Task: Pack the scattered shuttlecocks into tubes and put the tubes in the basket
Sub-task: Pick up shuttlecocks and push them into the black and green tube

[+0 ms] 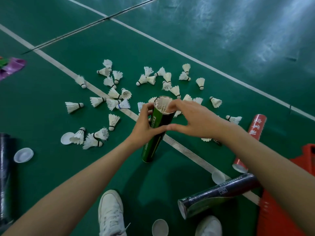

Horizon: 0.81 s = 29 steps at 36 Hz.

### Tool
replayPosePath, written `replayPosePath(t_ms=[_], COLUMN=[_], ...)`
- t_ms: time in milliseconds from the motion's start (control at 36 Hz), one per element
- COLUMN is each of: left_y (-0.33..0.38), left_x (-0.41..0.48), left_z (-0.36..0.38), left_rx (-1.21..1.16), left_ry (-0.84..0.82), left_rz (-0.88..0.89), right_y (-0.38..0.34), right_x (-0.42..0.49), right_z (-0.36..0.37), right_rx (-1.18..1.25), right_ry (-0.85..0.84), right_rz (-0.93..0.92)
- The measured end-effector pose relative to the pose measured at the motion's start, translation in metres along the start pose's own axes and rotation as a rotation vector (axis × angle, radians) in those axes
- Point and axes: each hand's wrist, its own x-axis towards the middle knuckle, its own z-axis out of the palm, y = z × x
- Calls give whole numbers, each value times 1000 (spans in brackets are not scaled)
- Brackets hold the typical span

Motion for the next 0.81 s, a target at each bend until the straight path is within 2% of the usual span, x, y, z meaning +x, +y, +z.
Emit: replayPosePath(t_ms=[56, 222, 556, 722, 806], left_y=[0, -1, 0, 0, 3], left_x=[1, 0, -4, -2, 1], left_z=[0, 5, 6, 4, 5], left_rx=[6, 33, 15, 25, 12], left_ry=[-60, -124, -130, -121, -111], left_rz=[-9, 1, 6, -3, -24], right_y=[1, -6, -10, -9, -9], right_x=[-2, 0, 14, 23, 24], right_z=[-3, 0, 3, 3, 2], right_rx=[-15, 65, 74, 111, 180], right_ry=[-115, -260, -380, -388, -316], right_rz=[16, 52, 113, 148, 162])
